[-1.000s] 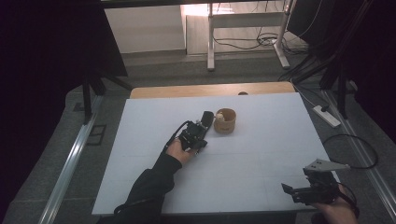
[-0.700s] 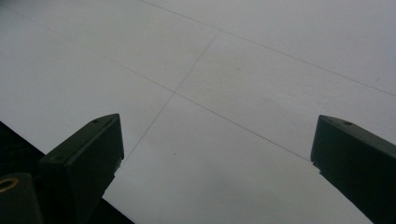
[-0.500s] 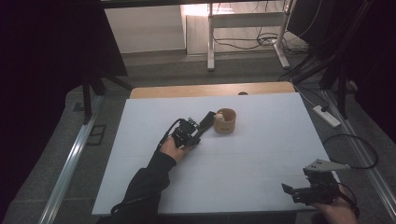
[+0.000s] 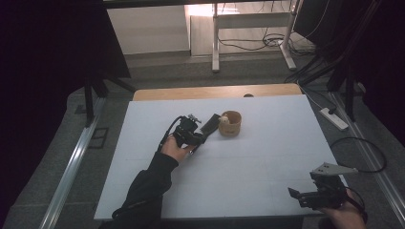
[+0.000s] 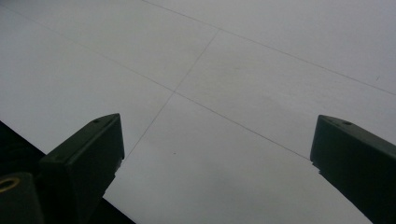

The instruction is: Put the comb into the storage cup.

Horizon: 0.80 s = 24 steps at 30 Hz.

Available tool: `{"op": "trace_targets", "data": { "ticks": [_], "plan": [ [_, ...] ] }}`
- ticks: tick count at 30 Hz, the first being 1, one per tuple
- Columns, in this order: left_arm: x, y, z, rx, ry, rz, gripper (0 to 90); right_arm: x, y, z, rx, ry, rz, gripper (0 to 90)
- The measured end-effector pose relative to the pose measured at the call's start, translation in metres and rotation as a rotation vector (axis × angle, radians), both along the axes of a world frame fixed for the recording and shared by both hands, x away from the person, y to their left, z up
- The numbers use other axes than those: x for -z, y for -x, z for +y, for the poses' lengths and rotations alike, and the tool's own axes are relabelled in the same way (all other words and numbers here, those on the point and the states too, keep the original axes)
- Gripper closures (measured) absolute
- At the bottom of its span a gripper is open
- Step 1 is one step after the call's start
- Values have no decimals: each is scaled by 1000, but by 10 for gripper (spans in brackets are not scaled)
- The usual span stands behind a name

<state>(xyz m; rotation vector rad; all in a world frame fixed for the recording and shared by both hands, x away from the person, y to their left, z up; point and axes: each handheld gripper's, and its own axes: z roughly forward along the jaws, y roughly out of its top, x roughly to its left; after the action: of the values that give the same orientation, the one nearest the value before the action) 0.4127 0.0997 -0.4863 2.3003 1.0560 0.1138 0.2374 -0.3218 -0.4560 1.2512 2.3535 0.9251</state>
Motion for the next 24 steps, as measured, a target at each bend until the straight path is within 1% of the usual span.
{"op": "trace_targets", "data": {
  "ticks": [5, 7, 11, 13, 17, 19, 20, 22, 24],
  "plan": [
    [-2, -3, 4, -23, 3, 6, 510, 0, 0, 0, 0, 1, 1, 35],
    [-2, -5, 5, -29, -8, 10, 436, 0, 0, 0, 0, 1, 2, 35],
    [-1, -6, 6, -37, -21, 13, 325, 0, 0, 0, -1, 1, 2, 36],
    [-2, -8, 6, -41, -27, 19, 255, 0, 0, 0, -2, 2, 2, 36],
    [-3, -10, 8, -62, -35, 25, 121, 0, 0, 0, -2, 3, 2, 36],
    [-3, -11, 9, -68, -36, 29, 77, 0, 0, 0, -3, 3, 2, 36],
    [-3, -11, 10, -56, -44, 35, 53, 0, 0, 0, -3, 3, 3, 36],
    [-4, -12, 10, -52, -56, 41, 6, 0, 0, 0, -3, 4, 3, 36],
    [-4, -12, 10, -55, -60, 42, 0, 0, 0, 0, -2, 4, 4, 36]
  ]
}}
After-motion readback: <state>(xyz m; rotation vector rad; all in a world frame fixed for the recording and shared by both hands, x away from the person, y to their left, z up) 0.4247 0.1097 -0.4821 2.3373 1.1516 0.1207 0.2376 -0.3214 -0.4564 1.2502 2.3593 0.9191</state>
